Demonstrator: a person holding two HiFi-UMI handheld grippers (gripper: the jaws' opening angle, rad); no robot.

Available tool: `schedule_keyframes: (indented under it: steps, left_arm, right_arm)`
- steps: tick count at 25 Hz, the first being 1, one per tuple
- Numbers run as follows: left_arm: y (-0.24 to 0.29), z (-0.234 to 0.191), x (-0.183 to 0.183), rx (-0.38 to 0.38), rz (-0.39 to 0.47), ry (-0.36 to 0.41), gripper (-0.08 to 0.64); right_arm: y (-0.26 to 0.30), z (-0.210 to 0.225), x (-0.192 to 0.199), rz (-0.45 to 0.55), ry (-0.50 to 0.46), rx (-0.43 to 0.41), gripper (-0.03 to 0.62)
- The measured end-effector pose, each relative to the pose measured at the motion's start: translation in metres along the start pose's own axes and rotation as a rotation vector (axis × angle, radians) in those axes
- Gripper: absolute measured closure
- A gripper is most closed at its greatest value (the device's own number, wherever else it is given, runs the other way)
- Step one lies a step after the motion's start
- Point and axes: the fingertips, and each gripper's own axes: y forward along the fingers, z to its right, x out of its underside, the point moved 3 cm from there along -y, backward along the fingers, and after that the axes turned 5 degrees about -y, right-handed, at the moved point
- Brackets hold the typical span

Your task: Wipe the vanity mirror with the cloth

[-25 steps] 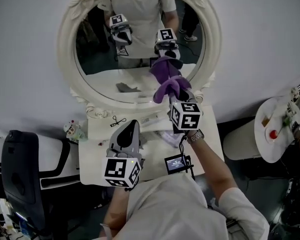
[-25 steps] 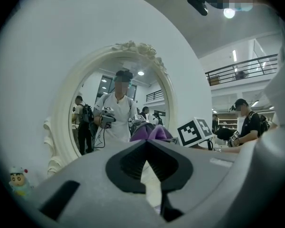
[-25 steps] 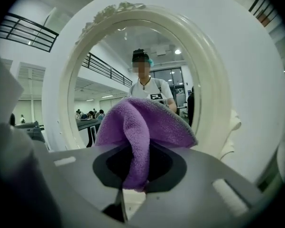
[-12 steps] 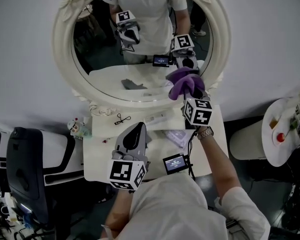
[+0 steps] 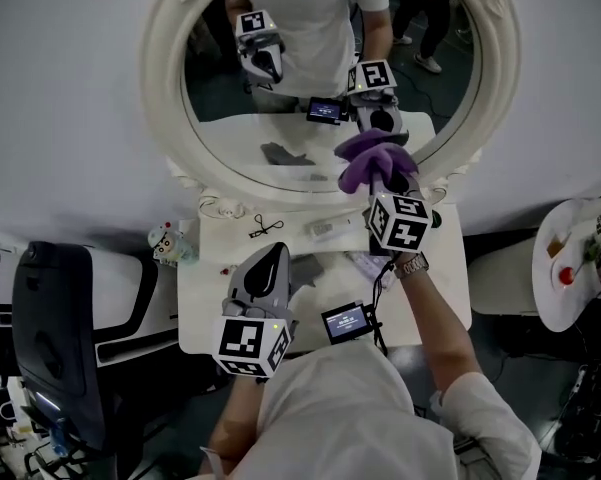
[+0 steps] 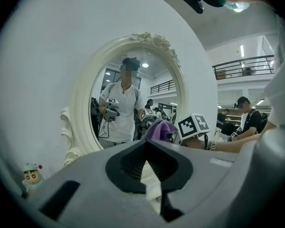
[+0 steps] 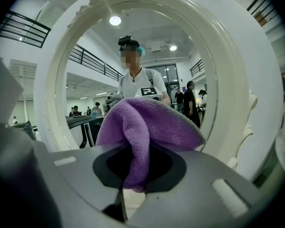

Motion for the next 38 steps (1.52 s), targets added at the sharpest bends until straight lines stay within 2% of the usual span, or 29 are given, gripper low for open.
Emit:
schedule_keyframes:
  steps: [8, 16, 24, 29, 38]
  left_arm:
    - [-0.034, -0.054, -0.003, -0.031, 0.024, -0.038, 0.56]
    - [-0.055, -0.096, -0.004, -0.029, 0.03, -0.06, 0.56]
    - [-0.069, -0.122, -0.003, 0.0, 0.024, -0.066, 0.56]
    - [-0.078, -0.14, -0.009, -0.013, 0.033, -0.064, 0.56]
    - [-0.099, -0.161, -0.011, -0.076, 0.056, -0.075, 0.56]
  right_arm:
    - [0.006, -0.068, -0.006, -0.01, -0.006, -0.011, 0.535]
    - [0.016, -0.122, -0.008, -0.008, 0.018, 0.005, 0.535]
    - [0.027, -0.176, -0.011, -0.009, 0.032, 0.011, 0.535]
    - [0.034, -0.209, -0.012, -0.016, 0.018, -0.001, 0.535]
    - [0.046, -0.267, -0.011, -0.036, -0.062, -0.105, 0.535]
